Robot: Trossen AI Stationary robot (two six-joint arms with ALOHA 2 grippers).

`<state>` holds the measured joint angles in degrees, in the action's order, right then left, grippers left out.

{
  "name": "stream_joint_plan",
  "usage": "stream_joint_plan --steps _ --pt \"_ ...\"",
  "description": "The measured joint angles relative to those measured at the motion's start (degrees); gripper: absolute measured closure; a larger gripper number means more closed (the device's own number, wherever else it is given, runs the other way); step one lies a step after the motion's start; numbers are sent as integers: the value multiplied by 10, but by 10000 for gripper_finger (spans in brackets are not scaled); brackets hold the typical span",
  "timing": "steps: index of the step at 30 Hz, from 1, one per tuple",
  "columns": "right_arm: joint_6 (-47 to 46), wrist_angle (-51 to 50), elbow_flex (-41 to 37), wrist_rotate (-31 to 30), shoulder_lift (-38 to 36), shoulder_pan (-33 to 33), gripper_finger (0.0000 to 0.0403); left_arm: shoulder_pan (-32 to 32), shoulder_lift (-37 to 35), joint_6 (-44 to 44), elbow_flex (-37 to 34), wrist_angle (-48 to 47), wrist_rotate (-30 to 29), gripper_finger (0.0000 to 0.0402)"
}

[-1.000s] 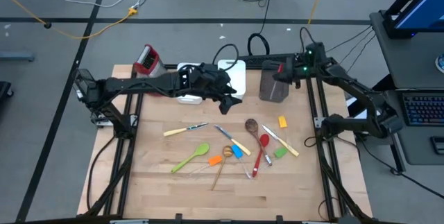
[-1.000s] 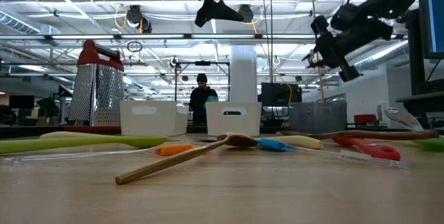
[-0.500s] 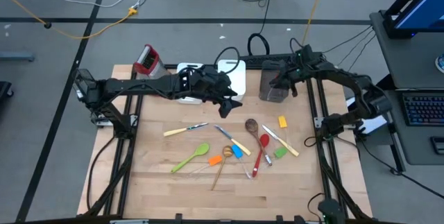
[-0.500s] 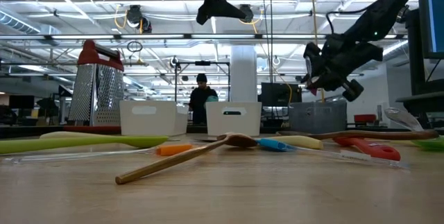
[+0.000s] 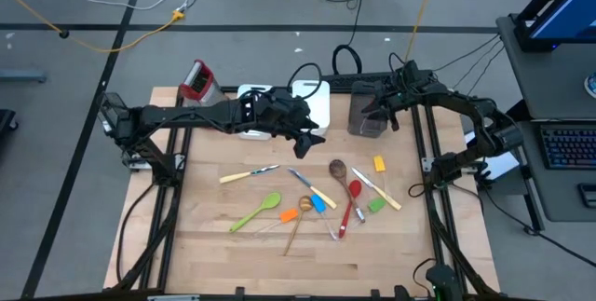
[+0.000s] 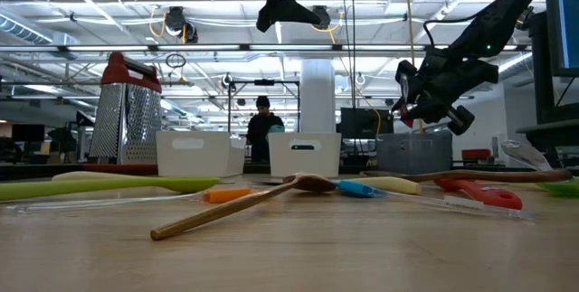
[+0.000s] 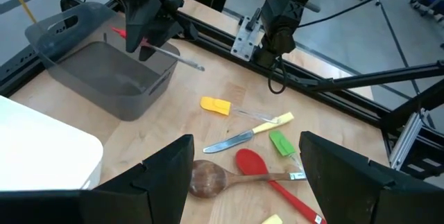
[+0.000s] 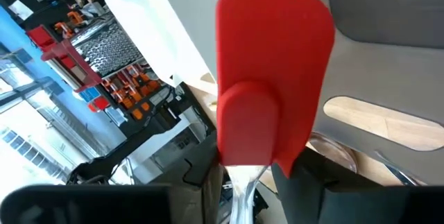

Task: Pick & Place Kitchen Items
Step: Put the red spatula into the black bin, then put the yellow spatula into the black bin

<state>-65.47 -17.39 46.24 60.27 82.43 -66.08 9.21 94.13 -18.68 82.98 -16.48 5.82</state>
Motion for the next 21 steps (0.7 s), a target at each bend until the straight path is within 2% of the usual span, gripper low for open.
stream_joint_plan --steps 13,16,21 --pt "-28 31 0 -4 0 -22 283 0 0 0 0 0 0 135" --pt "-25 29 0 -37 0 -31 293 0 0 0 0 0 0 135" --pt "5 30 0 -76 0 -47 332 0 0 0 0 0 0 135"
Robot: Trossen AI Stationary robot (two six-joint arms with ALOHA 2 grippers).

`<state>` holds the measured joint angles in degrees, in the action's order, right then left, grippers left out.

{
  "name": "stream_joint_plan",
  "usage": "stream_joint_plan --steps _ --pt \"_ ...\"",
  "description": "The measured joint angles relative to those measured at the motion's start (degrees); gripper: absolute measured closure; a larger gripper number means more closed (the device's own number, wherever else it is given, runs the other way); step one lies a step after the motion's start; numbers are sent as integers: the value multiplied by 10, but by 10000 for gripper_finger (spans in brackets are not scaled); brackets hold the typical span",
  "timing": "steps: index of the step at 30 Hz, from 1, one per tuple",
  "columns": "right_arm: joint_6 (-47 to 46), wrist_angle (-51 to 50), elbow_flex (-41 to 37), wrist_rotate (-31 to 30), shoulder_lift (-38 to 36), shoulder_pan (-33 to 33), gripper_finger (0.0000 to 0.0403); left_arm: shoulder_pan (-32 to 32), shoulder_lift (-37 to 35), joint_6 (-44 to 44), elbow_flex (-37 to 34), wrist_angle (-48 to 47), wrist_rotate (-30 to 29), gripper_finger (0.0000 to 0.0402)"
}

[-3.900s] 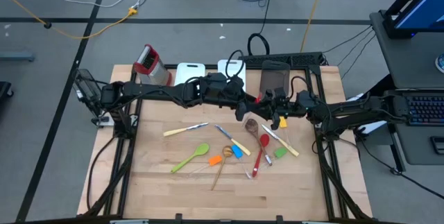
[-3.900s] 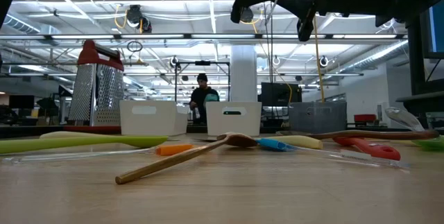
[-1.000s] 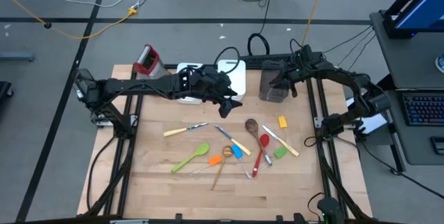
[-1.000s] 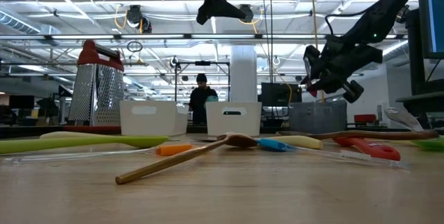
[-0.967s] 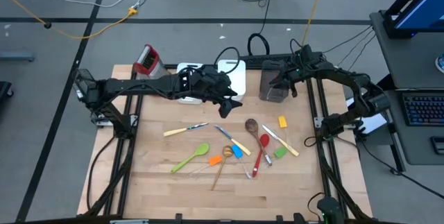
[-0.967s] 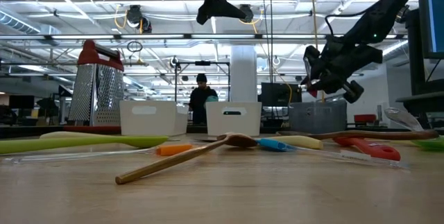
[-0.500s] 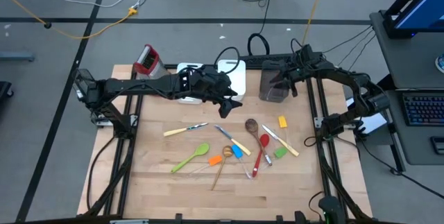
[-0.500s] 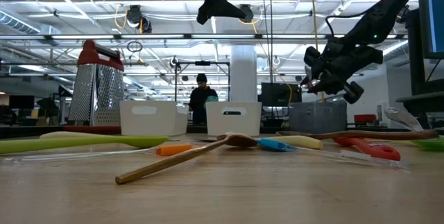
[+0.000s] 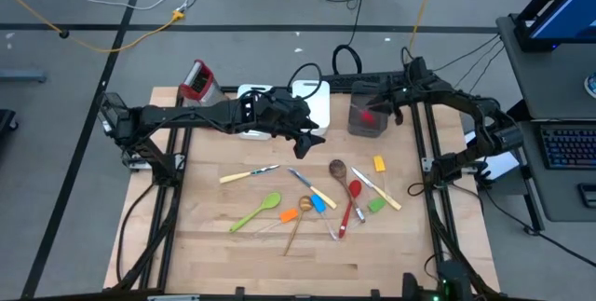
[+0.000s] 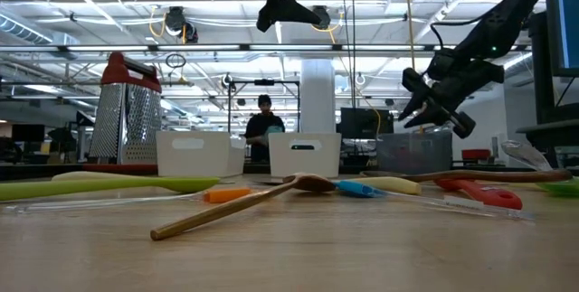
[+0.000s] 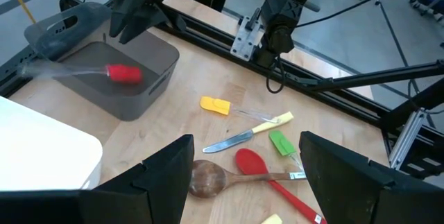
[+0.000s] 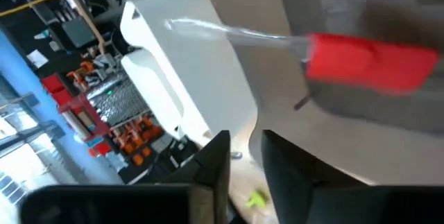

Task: Pick & Place Kitchen Items
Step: Put the yellow spatula into the black bin

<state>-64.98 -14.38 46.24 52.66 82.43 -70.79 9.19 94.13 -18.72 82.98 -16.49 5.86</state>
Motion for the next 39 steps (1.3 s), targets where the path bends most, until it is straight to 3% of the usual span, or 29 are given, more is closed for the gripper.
stream_joint_plan --steps 9,13,18,23,26,31,36,39 --pt "34 32 0 1 0 -5 384 -3 0 0 0 0 0 135" --pt "53 87 0 36 -3 -4 399 -3 0 4 0 0 0 135" --pt "164 107 -1 88 -54 23 402 -3 0 6 0 -20 0 135" --pt "289 59 -1 79 -153 80 402 -3 0 1 0 -61 0 135" --pt "329 6 -1 28 -217 125 402 -4 0 -5 0 -80 -1 135" --pt "373 -132 -1 -115 -309 208 402 -6 0 -5 0 -83 -4 135" --pt "347 -295 -1 -288 -362 293 403 -10 0 -11 0 -82 -14 135" --pt "308 -377 -1 -352 -373 339 403 -15 0 -12 0 -82 -33 135"
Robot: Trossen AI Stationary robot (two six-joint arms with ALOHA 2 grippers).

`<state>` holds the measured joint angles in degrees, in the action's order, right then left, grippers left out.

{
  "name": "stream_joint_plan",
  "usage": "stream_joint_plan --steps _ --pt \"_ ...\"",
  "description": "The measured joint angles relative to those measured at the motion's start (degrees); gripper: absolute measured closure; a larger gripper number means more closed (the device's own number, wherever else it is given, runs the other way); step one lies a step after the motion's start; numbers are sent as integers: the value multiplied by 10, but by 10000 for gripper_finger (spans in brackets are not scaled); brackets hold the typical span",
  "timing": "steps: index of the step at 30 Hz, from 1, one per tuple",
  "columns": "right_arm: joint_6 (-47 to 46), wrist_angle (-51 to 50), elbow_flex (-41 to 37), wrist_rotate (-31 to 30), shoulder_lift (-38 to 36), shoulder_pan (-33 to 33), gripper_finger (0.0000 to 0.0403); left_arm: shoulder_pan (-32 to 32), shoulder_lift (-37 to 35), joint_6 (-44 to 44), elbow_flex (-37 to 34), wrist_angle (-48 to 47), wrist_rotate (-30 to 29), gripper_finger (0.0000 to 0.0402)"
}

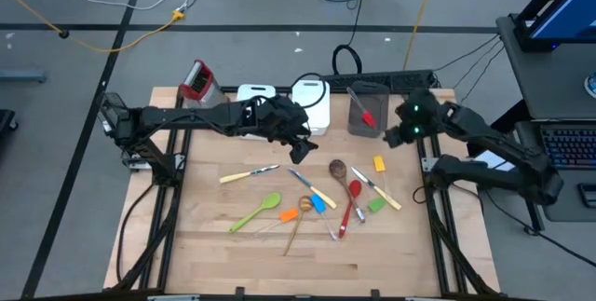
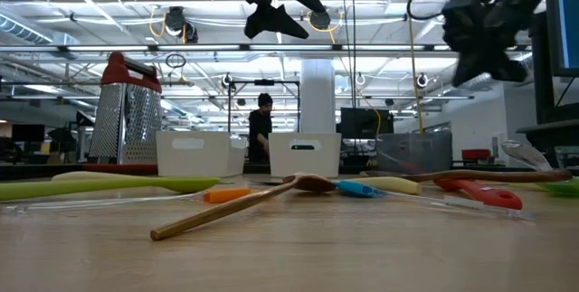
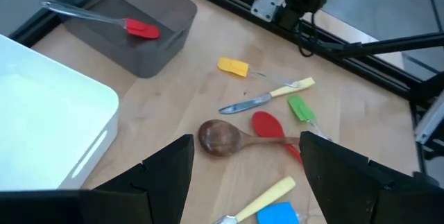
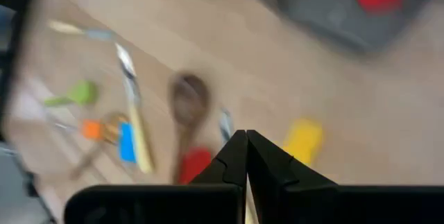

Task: Pick & Place Kitchen Items
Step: Put the yellow spatula into the black bin

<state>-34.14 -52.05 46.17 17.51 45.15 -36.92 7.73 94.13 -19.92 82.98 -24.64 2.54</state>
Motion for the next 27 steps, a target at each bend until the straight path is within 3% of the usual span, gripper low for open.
stream_joint_plan --steps 8,16,21,27 --pt "-85 -68 0 -25 -2 68 403 -14 0 20 0 2 -26 135" --pt "-89 -68 -42 -23 -3 87 398 -12 0 51 -11 13 -46 135" --pt "-88 -51 -97 -9 -3 96 388 -6 -30 20 -97 71 -40 135" --pt "-106 -47 -129 7 -3 109 385 -6 -122 -22 -228 132 -44 135"
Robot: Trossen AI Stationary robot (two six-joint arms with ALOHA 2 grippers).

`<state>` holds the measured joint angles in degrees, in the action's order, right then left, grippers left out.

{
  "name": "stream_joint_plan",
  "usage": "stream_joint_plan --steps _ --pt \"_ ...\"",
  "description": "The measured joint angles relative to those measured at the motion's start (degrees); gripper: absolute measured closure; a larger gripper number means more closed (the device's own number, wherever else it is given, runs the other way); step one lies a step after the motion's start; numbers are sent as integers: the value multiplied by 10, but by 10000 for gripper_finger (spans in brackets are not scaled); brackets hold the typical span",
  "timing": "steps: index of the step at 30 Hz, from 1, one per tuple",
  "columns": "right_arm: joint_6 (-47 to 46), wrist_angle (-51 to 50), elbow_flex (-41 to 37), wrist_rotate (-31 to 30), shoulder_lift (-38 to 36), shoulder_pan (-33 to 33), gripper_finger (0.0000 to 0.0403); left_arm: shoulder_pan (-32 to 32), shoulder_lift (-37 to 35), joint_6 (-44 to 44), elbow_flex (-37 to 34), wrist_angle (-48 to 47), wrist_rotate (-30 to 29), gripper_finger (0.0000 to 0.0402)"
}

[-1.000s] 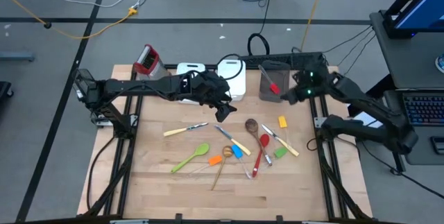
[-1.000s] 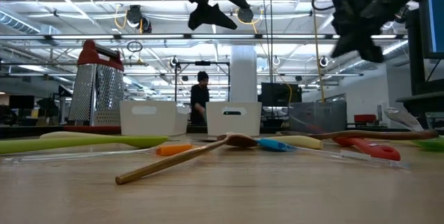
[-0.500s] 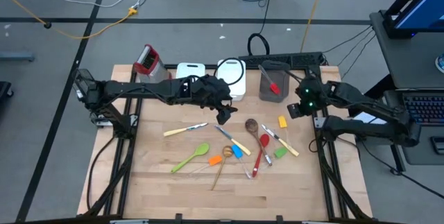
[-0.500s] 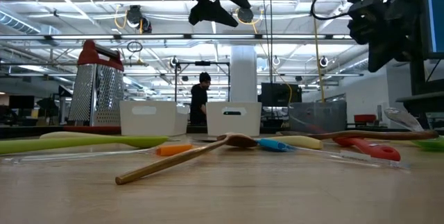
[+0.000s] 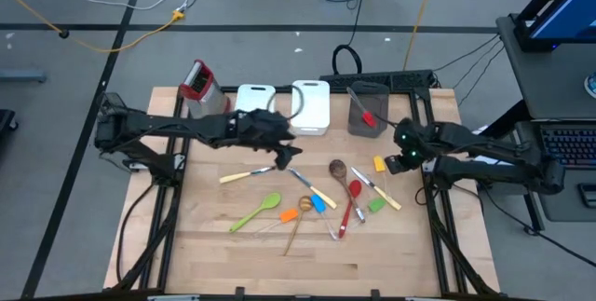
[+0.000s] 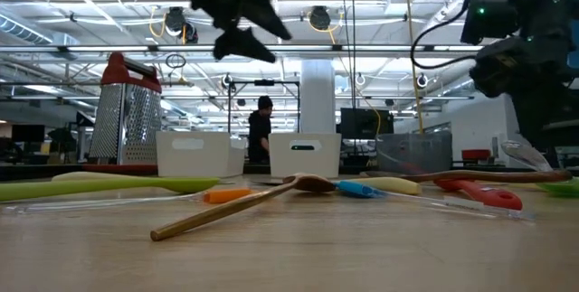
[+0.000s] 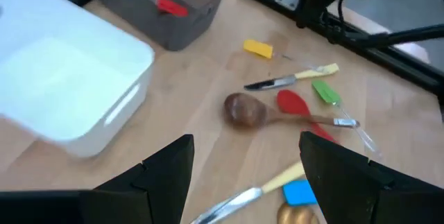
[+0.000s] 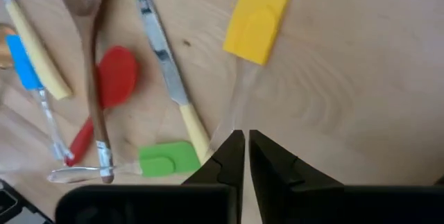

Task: Pick & Place Kitchen Items
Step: Put the yellow spatula into the black bin

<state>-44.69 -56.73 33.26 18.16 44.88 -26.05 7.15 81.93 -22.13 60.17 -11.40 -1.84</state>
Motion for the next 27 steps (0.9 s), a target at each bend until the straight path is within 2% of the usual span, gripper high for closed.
stream_joint_plan --steps 6,11,16,23,27 --pt "-2 26 -18 1 0 -1 383 -1 -108 -27 -100 49 -5 135" --pt "4 46 -18 1 0 -1 355 -1 -183 -50 -159 43 -14 135" --pt "4 56 -18 0 0 -1 292 -2 -226 -64 -190 50 -25 135" --pt "2 85 -18 1 5 -1 187 -1 -236 -67 -199 54 -28 135" --pt "2 96 -18 0 22 -1 152 -1 -236 -65 -199 55 -28 135"
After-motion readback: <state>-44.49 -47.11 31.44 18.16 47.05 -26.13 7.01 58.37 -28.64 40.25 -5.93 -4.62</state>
